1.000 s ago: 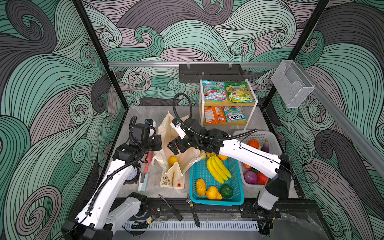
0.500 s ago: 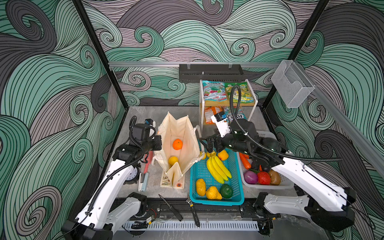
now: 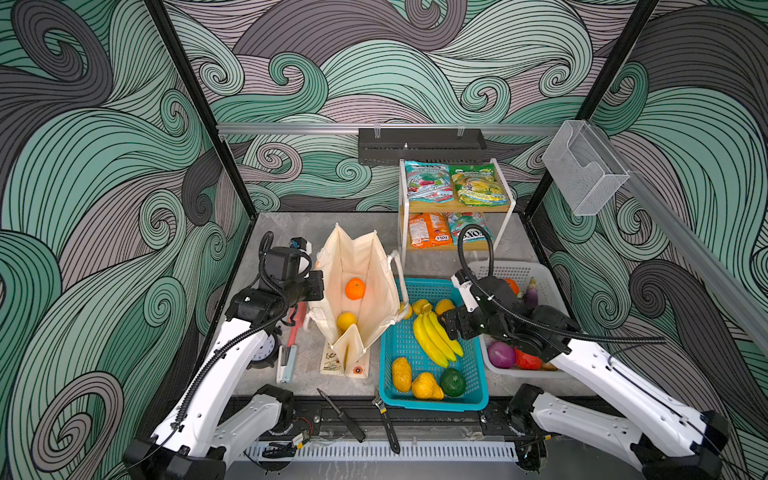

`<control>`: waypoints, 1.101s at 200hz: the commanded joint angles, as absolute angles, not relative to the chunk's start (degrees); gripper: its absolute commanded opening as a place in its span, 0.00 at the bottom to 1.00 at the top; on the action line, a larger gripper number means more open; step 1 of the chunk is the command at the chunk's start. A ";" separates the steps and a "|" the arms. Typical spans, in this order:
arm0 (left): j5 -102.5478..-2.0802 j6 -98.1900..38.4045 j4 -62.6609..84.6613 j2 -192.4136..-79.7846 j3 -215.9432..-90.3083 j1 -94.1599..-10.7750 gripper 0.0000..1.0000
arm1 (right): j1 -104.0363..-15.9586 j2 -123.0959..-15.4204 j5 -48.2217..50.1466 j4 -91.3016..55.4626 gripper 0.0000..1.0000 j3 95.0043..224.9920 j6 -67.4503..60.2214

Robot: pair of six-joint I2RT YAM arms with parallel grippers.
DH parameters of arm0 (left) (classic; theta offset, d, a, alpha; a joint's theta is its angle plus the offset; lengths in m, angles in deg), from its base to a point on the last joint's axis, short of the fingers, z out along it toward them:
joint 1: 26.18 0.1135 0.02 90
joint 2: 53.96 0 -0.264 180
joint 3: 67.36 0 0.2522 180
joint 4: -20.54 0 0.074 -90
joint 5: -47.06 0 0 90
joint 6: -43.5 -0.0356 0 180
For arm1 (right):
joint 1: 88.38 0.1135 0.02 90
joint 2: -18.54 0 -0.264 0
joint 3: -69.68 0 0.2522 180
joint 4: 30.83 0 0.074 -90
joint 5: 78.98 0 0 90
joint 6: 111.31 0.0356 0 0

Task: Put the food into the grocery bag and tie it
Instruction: 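Move the right gripper back over the bananas in the teal basket, then lower the right gripper and grasp the yellow banana bunch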

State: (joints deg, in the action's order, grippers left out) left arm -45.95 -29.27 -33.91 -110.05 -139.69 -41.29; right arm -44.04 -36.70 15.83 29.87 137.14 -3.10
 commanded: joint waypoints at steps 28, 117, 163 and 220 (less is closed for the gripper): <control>-46.51 -28.83 -33.43 -110.12 -140.36 -40.79 0.00 | -44.09 -40.71 8.62 22.43 0.95 130.12 -3.55; -46.28 -29.18 -33.65 -109.00 -140.28 -40.82 0.00 | -44.00 -55.42 9.77 20.04 1.00 130.57 -4.97; -46.37 -29.32 -33.66 -108.80 -140.14 -40.79 0.00 | -44.00 -59.68 12.15 20.00 1.00 130.29 -4.27; -45.13 -29.39 -33.24 -107.61 -139.90 -40.77 0.00 | -42.88 -62.43 11.91 18.21 1.00 128.75 -2.83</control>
State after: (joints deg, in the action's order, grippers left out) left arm -46.04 -29.31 -33.95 -109.70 -139.67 -41.27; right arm -43.58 -61.86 10.68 18.63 129.90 -4.17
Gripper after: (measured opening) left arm 0.049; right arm 0.997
